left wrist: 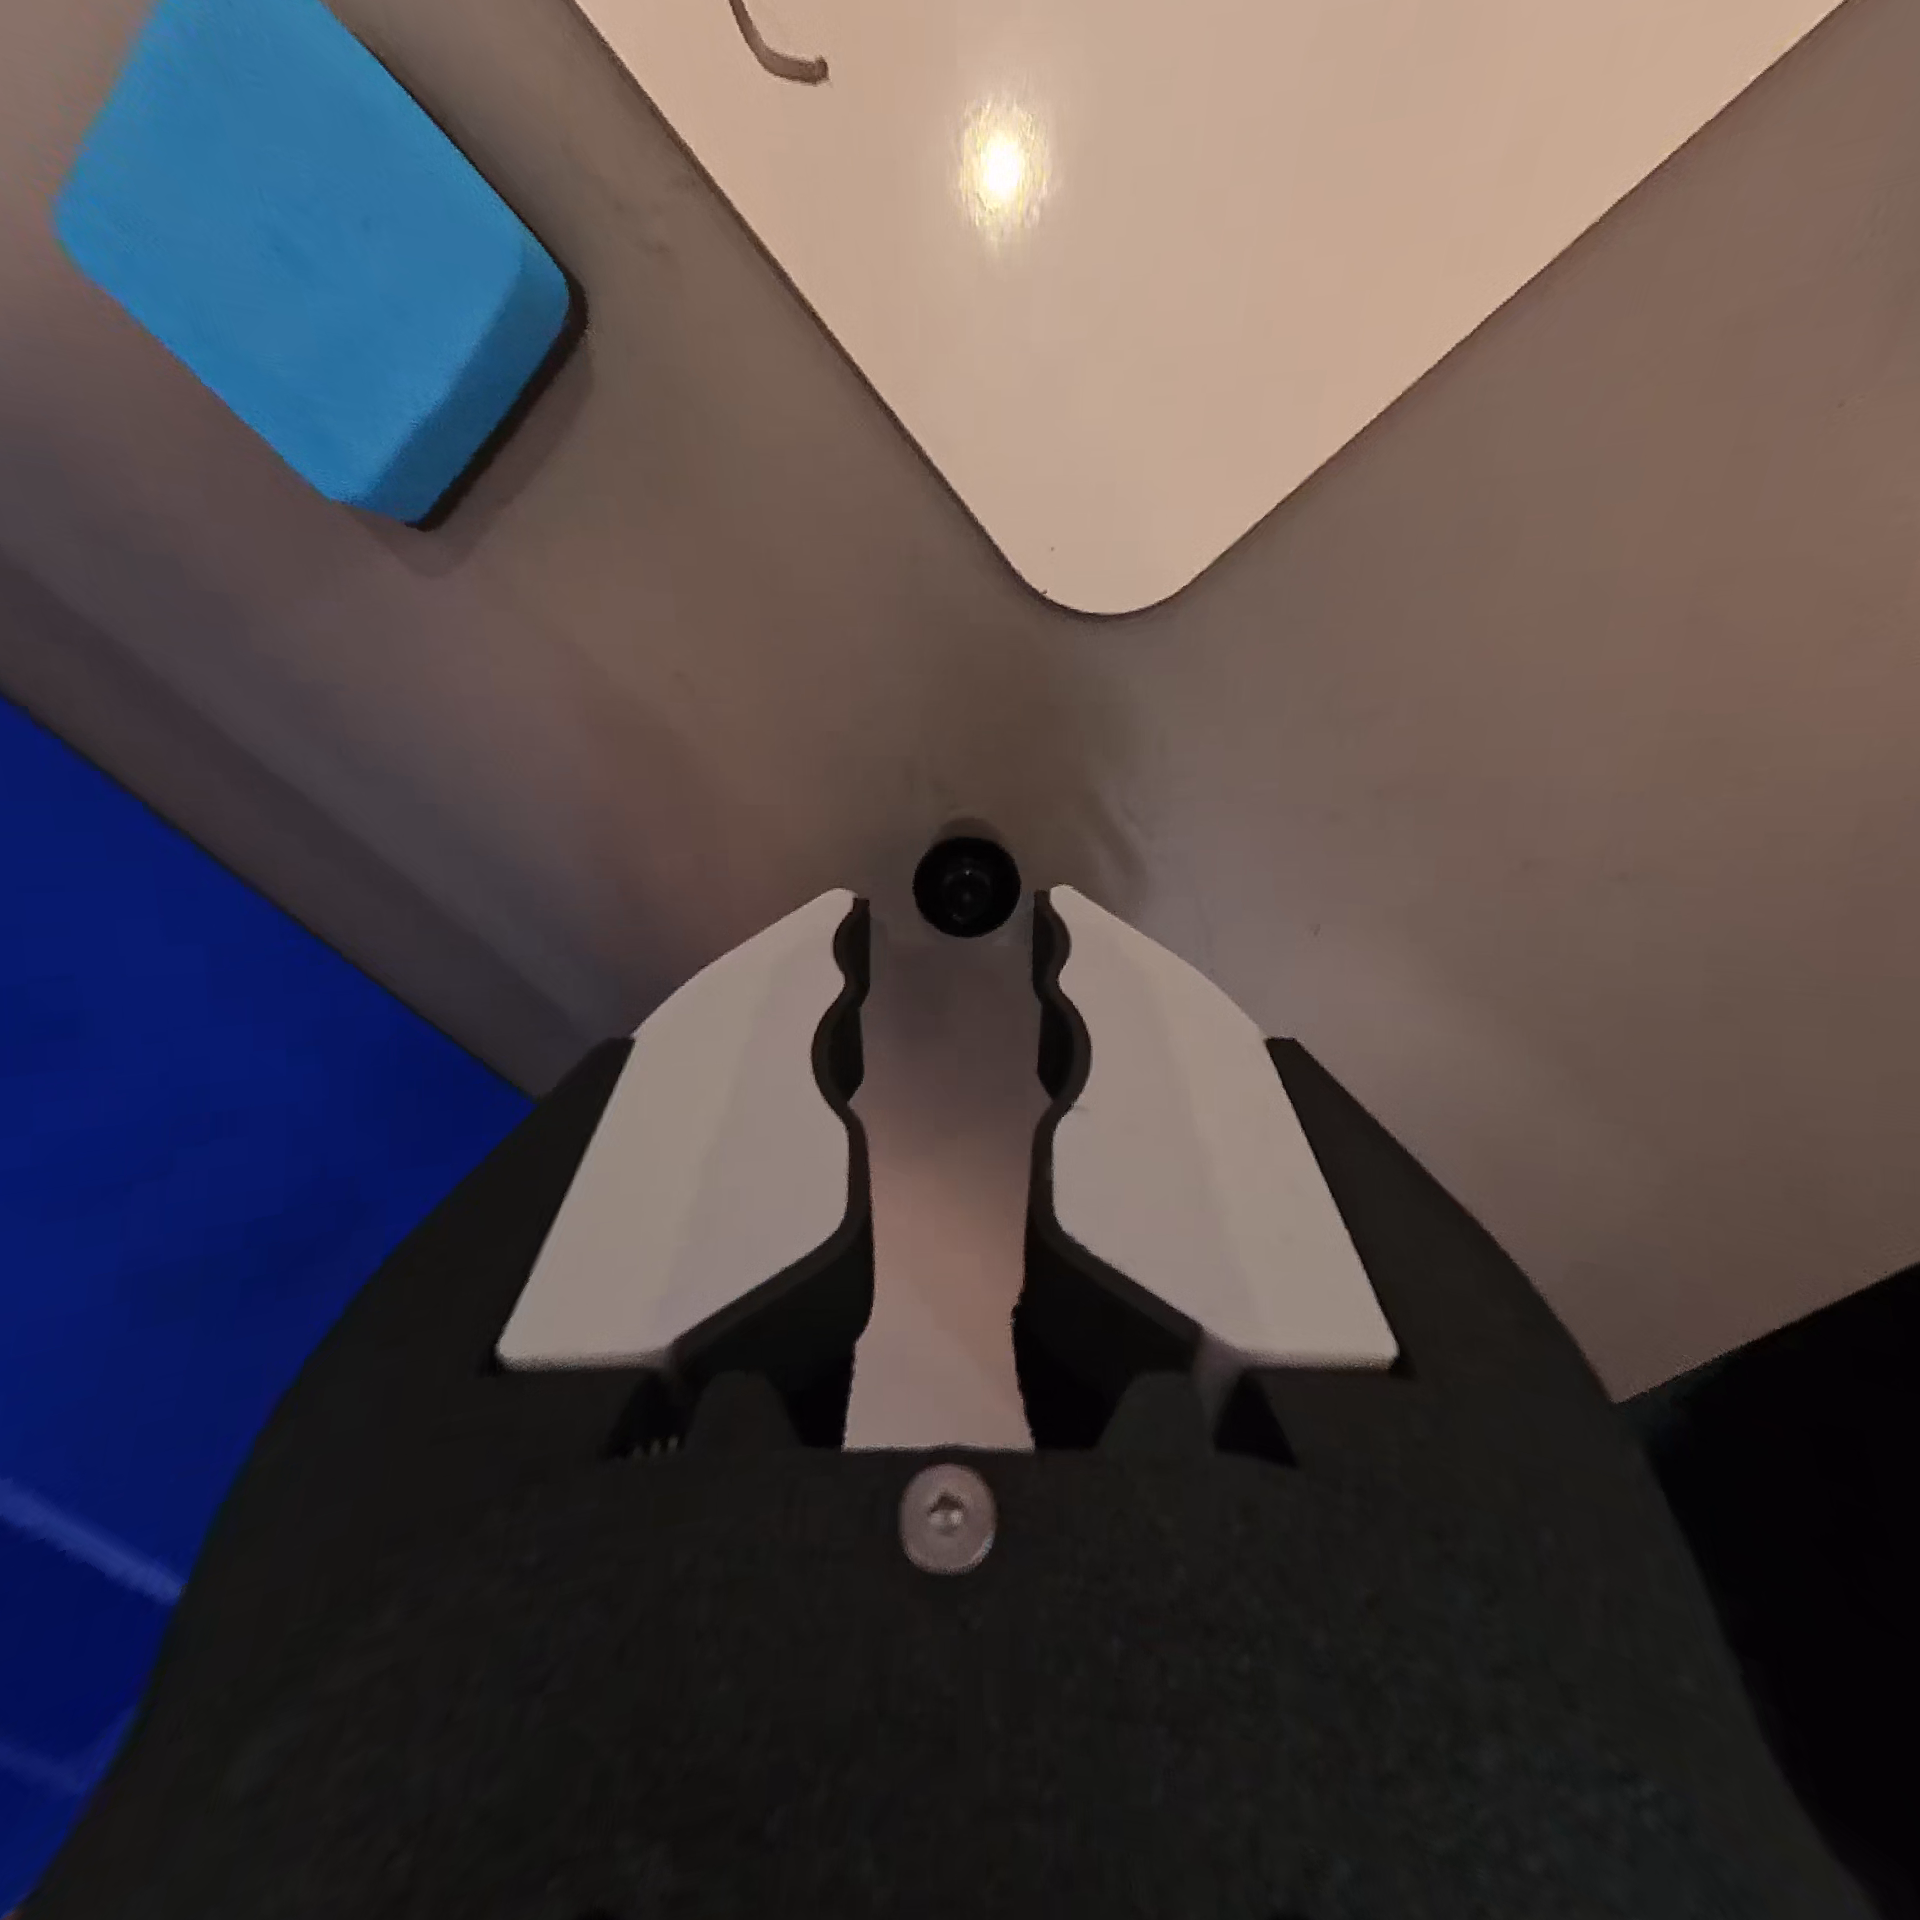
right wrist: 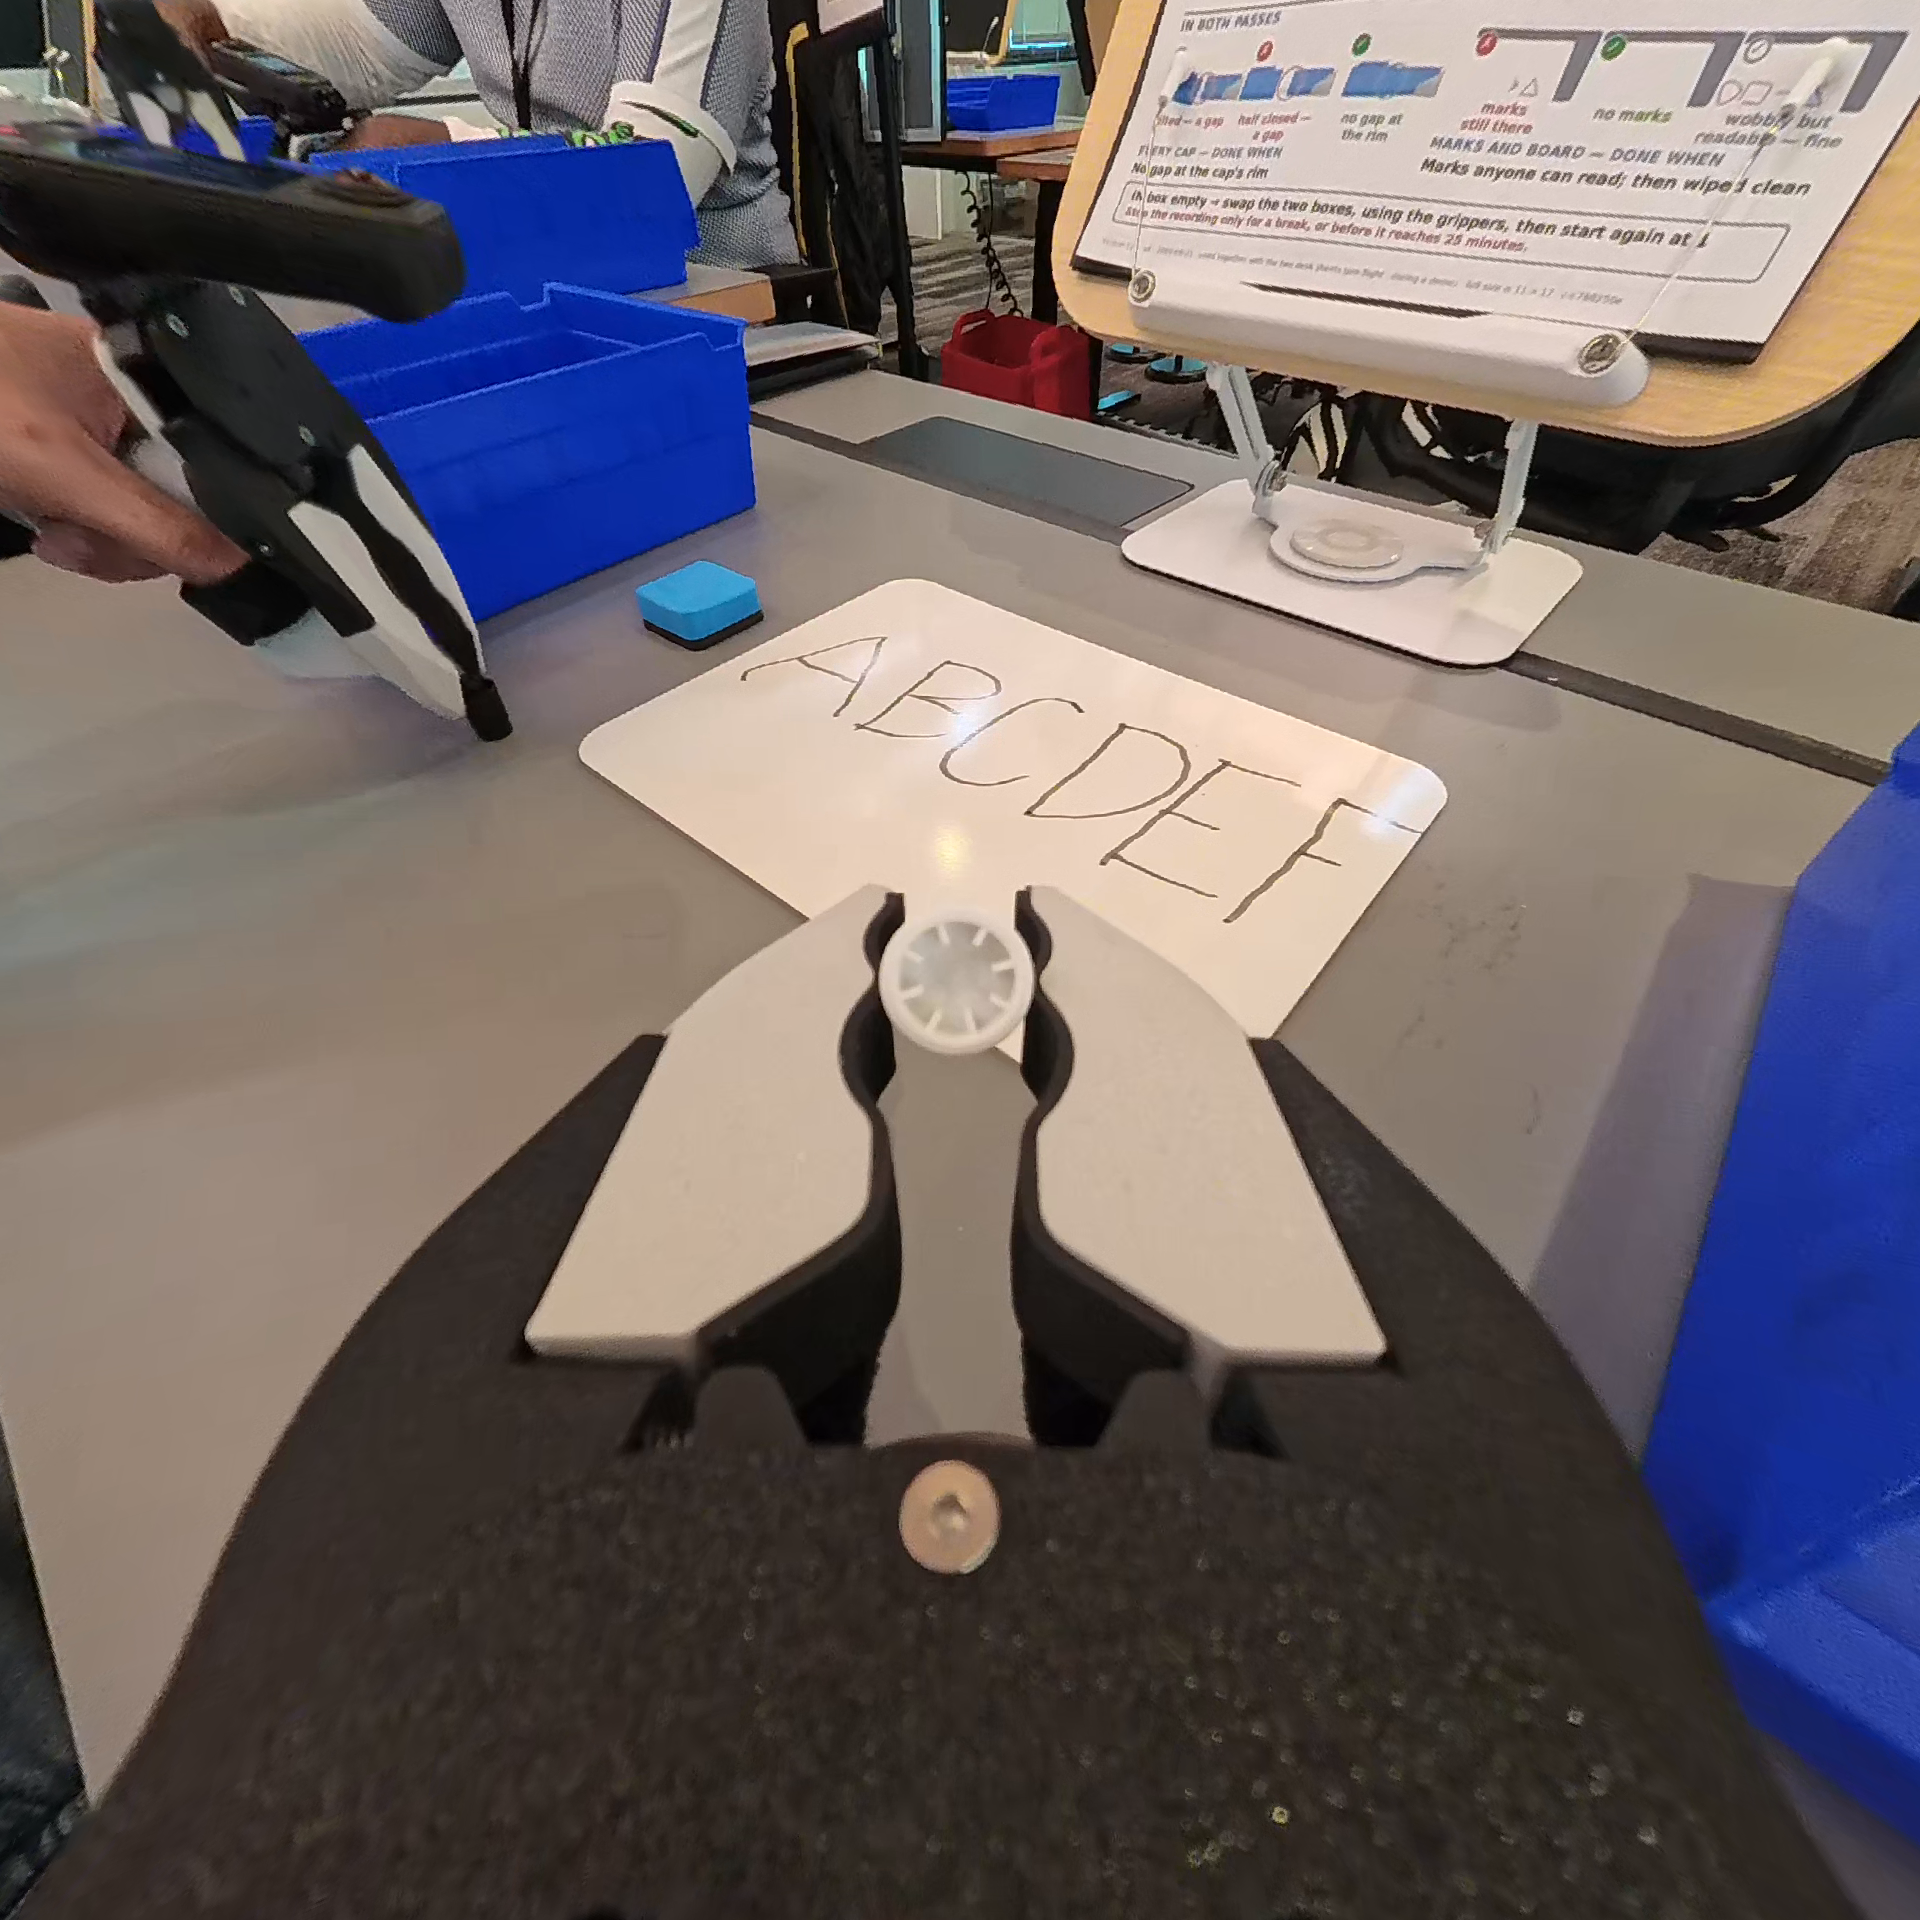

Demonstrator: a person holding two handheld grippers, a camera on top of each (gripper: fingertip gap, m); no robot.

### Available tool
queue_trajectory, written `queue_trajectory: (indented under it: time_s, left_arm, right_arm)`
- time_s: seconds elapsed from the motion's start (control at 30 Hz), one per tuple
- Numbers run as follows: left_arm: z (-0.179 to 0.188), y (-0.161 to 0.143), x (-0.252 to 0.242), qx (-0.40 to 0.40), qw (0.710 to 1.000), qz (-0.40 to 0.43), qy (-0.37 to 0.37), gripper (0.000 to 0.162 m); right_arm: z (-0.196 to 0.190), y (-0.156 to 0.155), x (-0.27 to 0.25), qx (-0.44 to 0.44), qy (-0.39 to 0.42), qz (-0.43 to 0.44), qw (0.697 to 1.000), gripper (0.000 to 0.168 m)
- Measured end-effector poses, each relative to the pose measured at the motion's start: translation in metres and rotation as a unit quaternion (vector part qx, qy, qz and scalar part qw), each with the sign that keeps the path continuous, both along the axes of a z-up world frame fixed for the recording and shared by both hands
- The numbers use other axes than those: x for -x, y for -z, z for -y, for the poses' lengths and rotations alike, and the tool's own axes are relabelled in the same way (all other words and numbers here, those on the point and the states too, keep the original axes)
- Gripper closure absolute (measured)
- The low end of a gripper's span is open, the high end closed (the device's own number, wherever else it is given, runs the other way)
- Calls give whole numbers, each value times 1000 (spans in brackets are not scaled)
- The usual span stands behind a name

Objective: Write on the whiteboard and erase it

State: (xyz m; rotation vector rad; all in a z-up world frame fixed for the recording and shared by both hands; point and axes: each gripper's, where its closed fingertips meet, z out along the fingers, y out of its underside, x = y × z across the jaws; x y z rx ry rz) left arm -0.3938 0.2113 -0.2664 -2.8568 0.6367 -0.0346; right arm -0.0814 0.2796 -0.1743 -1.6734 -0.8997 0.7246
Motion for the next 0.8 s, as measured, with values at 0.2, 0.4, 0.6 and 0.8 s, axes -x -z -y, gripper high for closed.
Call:
queue_trajectory:
  time_s: [0.2, 0.4, 0.6, 0.8]
  left_arm:
    - [-3, 11, -4, 5, 1000, 4, 9, 142]
    - [-13, -6, -15, -40, 994, 101, -29, 143]
    - [-56, -131, -111, -206, 829, 519, 34, 143]
    - [-61, -197, -164, -264, 682, 671, 118, 143]
  right_arm:
    - [2, 1, 2, -1, -4, 5, 1000, 148]
    - [5, -2, 6, 23, -31, -28, 999, 148]
    - [8, -59, 44, 115, -190, -243, 944, 148]
    - [-10, -116, 60, 151, -280, -409, 855, 148]
